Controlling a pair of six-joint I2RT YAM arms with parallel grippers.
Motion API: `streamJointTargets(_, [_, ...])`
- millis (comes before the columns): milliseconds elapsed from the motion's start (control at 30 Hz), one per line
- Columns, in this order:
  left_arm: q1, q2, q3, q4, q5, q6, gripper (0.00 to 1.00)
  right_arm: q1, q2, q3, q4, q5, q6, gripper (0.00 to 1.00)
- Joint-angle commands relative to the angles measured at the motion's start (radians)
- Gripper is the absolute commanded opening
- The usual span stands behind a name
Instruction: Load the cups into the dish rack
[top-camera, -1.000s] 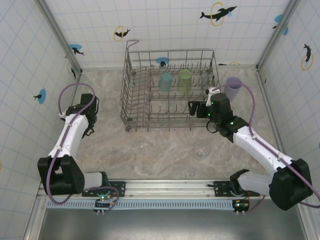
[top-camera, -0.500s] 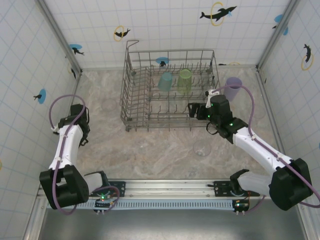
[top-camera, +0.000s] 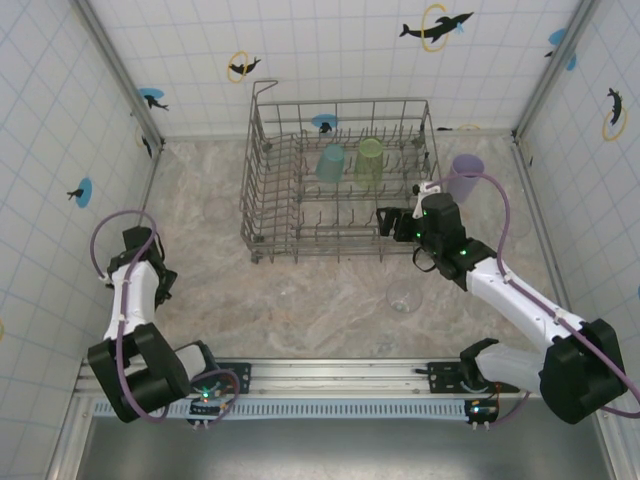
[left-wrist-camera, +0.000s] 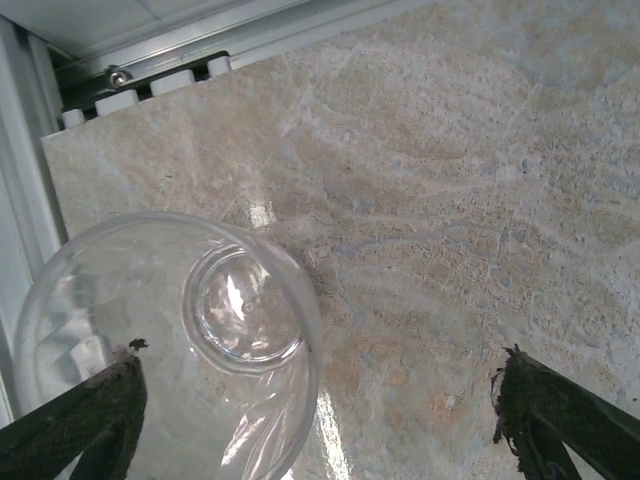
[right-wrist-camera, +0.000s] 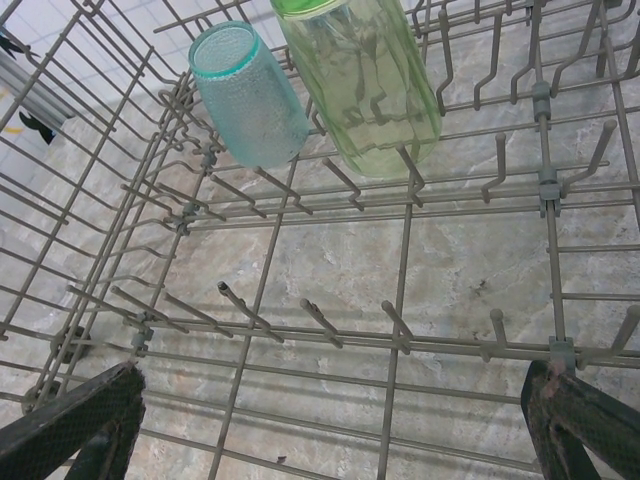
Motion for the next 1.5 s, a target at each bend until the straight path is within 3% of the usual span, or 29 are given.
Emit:
streamJointTargets(0, [0.029, -0.006, -0.045, 0.057, 0.039, 0.057, 0.87, 0.003, -0.026, -0.024, 0.03, 0.003, 0.001, 1.0])
streamJointTargets(100, [0.056, 0.005, -0.071, 0.083, 0.069, 0.069, 0.82, 0.0, -0.024, -0.022, 0.028, -0.001, 0.001, 1.0])
streamJointTargets(167, [0.07, 0.014, -0.079, 0.093, 0.078, 0.072, 0.73, 0.001, -0.024, -0.02, 0.029, -0.006, 0.002, 1.0])
streamJointTargets(267, [0.077, 0.009, -0.083, 0.111, 0.092, 0.086, 0.43, 0.002, -0.032, -0.026, 0.031, -0.009, 0.004, 1.0])
streamJointTargets(367, [0.077, -0.003, -0.076, 0.111, 0.067, 0.088, 0.21, 0.002, -0.042, -0.039, 0.035, -0.006, 0.006, 1.0])
streamJointTargets(500, [0.077, -0.011, -0.065, 0.113, 0.08, 0.105, 0.15, 0.001, -0.05, -0.049, 0.036, -0.006, 0.007, 1.0])
streamJointTargets(667, [0.078, -0.081, -0.087, 0.182, 0.229, 0.168, 0.0, 0.001, -0.045, -0.052, 0.038, -0.014, 0.005, 1.0])
streamJointTargets(867, [0.077, -0.146, -0.064, 0.186, 0.238, 0.206, 0.0, 0.002, -0.045, -0.051, 0.043, -0.022, 0.007, 1.0])
streamJointTargets(1067, [0.077, -0.161, -0.048, 0.232, 0.459, 0.2, 0.0, 0.002, -0.019, -0.043, 0.066, -0.043, 0.011, 1.0])
streamJointTargets(1467, [0.077, -0.159, 0.061, 0.322, 0.727, 0.207, 0.0, 0.014, 0.049, 0.026, 0.069, -0.09, 0.032, 1.0])
